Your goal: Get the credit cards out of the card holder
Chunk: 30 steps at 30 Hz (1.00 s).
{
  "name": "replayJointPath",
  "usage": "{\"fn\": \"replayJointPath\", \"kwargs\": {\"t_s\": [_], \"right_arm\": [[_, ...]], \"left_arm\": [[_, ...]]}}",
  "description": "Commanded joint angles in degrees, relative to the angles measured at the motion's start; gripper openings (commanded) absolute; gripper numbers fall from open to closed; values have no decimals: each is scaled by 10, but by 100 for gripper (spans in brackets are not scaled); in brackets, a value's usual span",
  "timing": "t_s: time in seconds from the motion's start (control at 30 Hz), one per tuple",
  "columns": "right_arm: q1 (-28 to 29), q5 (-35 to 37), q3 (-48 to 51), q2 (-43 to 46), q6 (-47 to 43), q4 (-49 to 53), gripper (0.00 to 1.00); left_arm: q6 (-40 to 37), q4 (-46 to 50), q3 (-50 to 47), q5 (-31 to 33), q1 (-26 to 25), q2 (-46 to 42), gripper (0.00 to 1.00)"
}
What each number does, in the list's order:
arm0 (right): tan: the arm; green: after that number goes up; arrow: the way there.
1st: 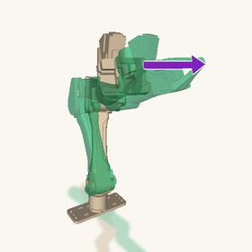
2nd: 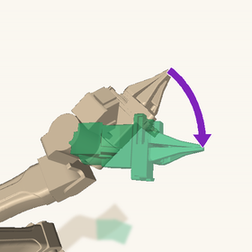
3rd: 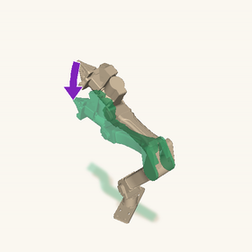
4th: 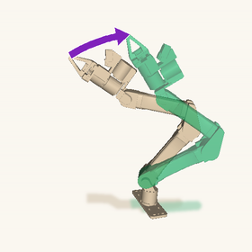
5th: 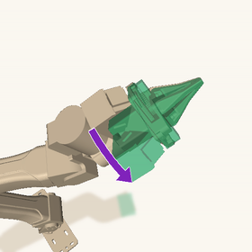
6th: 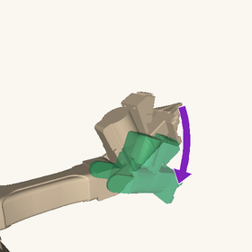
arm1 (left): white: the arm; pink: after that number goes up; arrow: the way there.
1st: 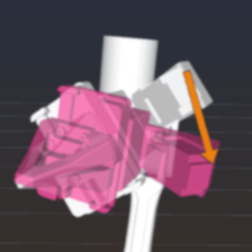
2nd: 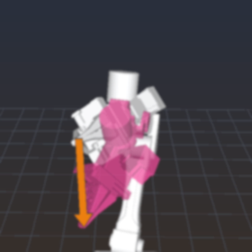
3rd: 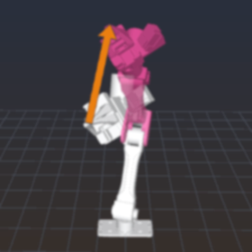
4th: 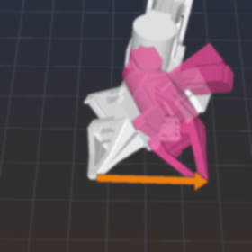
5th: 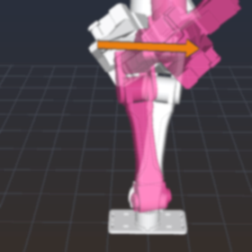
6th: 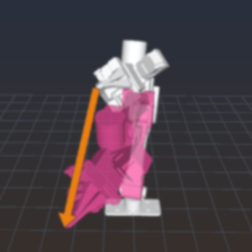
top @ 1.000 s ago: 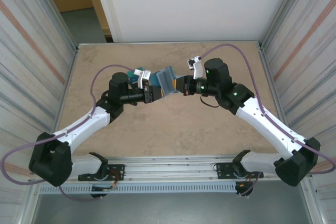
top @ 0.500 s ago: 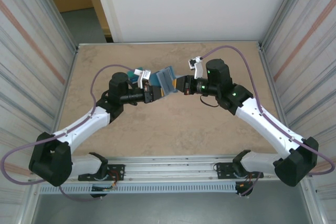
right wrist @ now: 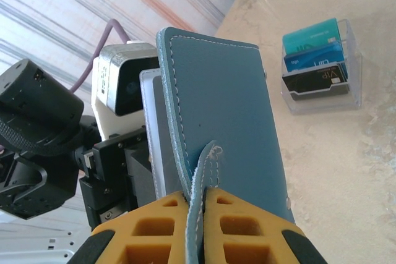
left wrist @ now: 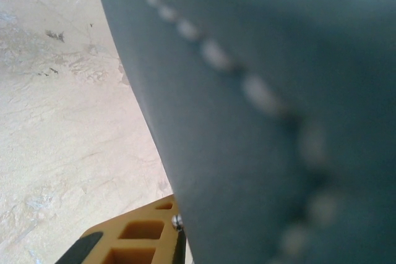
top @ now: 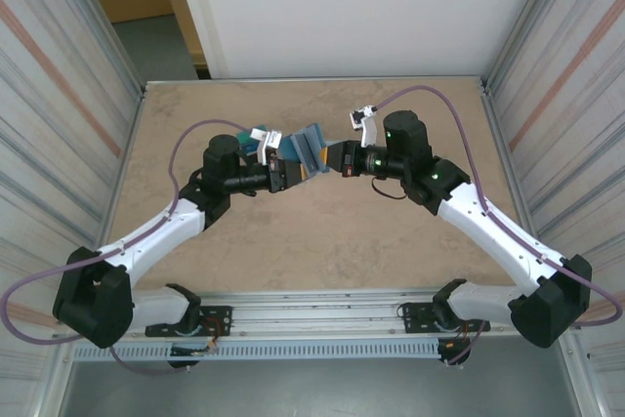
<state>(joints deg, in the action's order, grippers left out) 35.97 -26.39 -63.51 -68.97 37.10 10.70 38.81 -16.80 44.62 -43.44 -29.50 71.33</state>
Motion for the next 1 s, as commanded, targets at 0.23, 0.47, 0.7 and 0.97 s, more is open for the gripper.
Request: {"fn": "replayJointPath", "kwargs": {"t_s": [0.23,0.47,0.7,0.97], "right_arm": [[-2,8,-2,16,-3,-11,0],[-1,37,0,34,-11,-1,0],[10,37,-3,38,-10,-6,0],[21,61,-20,32,-25,26,0]], "left_arm": [[-17,2,23,-8,-10,-20,22],[-4,-15,17,-18,-10,-22,53],[5,-43,24,-41,-13,-18,73],[7,-55,33,-51,-18,-18,88]]}}
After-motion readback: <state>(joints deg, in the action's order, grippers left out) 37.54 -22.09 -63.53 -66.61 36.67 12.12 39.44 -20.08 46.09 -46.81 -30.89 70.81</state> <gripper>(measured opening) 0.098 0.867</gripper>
